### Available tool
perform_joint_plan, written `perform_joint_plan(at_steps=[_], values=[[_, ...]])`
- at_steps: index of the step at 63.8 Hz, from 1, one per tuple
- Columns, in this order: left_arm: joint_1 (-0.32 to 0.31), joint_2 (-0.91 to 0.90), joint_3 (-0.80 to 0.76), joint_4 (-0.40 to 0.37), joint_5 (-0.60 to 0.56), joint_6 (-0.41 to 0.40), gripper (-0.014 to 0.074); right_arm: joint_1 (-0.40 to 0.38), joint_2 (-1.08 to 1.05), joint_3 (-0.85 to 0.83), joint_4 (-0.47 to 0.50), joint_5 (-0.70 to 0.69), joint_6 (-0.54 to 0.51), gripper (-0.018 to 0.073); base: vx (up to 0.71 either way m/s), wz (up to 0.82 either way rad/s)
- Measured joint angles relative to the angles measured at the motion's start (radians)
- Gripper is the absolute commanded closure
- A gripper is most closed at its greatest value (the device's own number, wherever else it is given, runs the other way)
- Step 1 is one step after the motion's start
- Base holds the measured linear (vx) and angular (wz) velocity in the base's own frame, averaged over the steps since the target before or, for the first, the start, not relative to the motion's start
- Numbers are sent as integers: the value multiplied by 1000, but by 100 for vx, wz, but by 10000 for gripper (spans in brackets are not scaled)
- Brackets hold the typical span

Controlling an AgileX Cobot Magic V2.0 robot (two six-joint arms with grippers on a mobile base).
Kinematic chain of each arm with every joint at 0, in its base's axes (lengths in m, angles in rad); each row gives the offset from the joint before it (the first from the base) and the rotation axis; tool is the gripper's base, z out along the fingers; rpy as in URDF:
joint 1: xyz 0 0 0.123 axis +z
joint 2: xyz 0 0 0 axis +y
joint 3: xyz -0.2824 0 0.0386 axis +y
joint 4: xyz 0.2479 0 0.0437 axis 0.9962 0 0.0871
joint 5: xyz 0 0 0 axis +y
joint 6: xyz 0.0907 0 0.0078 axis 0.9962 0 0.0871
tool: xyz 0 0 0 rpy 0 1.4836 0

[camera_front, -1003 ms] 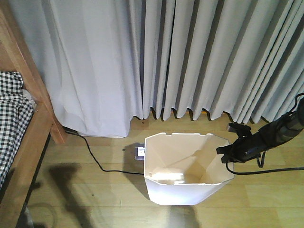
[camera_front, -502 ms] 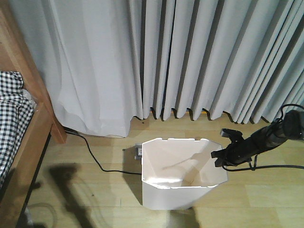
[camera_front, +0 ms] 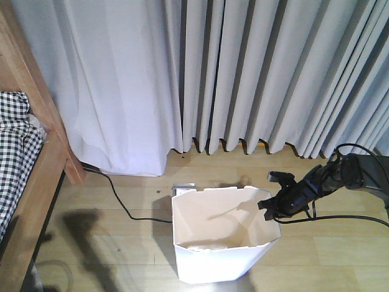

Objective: Move trash bin to bedside with robot
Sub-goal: 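Set the bin down beside the bed and open the right gripper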

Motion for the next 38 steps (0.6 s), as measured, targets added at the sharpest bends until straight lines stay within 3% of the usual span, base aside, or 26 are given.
perform_joint_plan(at_steps=[38], values=[[0, 0, 0, 0, 0, 0, 603, -1, 25, -7, 31, -108, 8, 441, 0, 0]])
